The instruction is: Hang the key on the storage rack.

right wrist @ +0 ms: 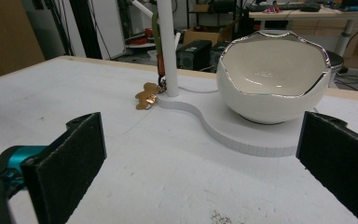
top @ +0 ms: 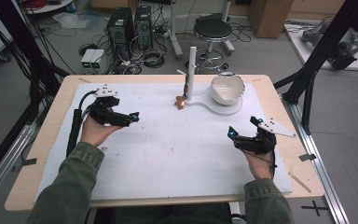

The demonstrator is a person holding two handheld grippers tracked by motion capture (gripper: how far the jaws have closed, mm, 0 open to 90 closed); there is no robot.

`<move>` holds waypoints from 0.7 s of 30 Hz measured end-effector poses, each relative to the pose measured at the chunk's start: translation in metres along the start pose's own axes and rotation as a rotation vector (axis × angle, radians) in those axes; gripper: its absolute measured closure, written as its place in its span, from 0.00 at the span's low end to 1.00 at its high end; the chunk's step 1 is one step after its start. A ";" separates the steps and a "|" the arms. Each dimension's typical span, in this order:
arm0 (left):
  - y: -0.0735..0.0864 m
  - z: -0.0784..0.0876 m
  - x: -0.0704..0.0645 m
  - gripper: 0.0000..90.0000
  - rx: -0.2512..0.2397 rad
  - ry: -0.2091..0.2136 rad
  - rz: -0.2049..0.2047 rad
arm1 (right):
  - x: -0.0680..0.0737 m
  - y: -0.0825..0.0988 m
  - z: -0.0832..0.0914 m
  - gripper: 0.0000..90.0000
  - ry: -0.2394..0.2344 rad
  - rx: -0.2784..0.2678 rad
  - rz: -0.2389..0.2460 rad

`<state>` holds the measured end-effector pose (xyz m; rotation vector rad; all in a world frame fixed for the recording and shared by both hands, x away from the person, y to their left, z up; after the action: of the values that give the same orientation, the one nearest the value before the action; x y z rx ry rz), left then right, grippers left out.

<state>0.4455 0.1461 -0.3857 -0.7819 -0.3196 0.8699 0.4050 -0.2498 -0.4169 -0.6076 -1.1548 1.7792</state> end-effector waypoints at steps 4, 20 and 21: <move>0.007 0.006 0.008 0.02 -0.035 -0.010 0.015 | 0.000 0.000 0.000 0.01 0.001 -0.001 -0.001; 0.032 0.034 0.028 0.02 -0.130 -0.032 0.068 | 0.000 0.000 0.000 0.00 0.000 -0.004 0.001; 0.034 0.036 0.029 0.02 -0.133 -0.037 0.069 | 0.001 0.000 0.000 0.01 -0.001 -0.004 0.000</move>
<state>0.4253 0.1996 -0.3874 -0.9055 -0.3882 0.9354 0.4046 -0.2495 -0.4166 -0.6094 -1.1587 1.7781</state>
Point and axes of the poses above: each handheld gripper's, and its own axes: z roughly backward along the jaws, y roughly out of its underside, x roughly to its left, the point moved 9 cm from there along -z, roughly forward along the jaws, and after that the axes turned 13 degrees about x, right-handed, at the moved point
